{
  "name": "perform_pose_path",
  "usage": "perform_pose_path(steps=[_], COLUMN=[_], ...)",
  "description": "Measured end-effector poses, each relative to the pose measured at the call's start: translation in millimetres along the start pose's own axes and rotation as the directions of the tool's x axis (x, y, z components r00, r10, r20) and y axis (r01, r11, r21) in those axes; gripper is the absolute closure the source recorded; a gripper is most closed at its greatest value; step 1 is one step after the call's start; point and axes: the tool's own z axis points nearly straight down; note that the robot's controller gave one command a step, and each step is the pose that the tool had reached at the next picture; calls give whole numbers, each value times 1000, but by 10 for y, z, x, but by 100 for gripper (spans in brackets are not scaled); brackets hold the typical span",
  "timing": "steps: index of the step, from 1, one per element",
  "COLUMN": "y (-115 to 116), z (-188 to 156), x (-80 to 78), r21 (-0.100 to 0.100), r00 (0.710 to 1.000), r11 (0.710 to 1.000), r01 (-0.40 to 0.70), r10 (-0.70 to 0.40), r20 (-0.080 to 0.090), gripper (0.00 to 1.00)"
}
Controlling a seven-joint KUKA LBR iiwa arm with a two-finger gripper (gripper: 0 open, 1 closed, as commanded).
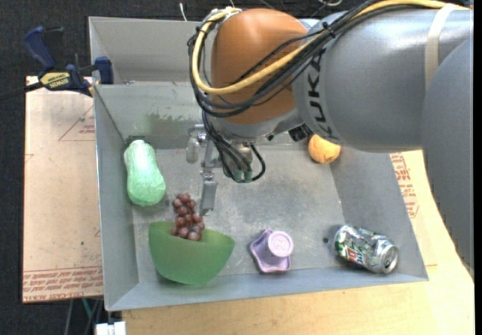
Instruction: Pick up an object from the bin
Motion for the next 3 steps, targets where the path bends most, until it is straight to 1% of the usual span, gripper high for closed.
perform_pose_path(steps=[1,2,3], y=[330,284,236], z=[696,761,391], x=[-53,-71,79], r21=[0,-3,-3], r00=[999,999,999], r11=[999,999,999], r01=[49,40,38], r10=[-49,-40,-38], r20=[-4,10,4], gripper=[0,0,0])
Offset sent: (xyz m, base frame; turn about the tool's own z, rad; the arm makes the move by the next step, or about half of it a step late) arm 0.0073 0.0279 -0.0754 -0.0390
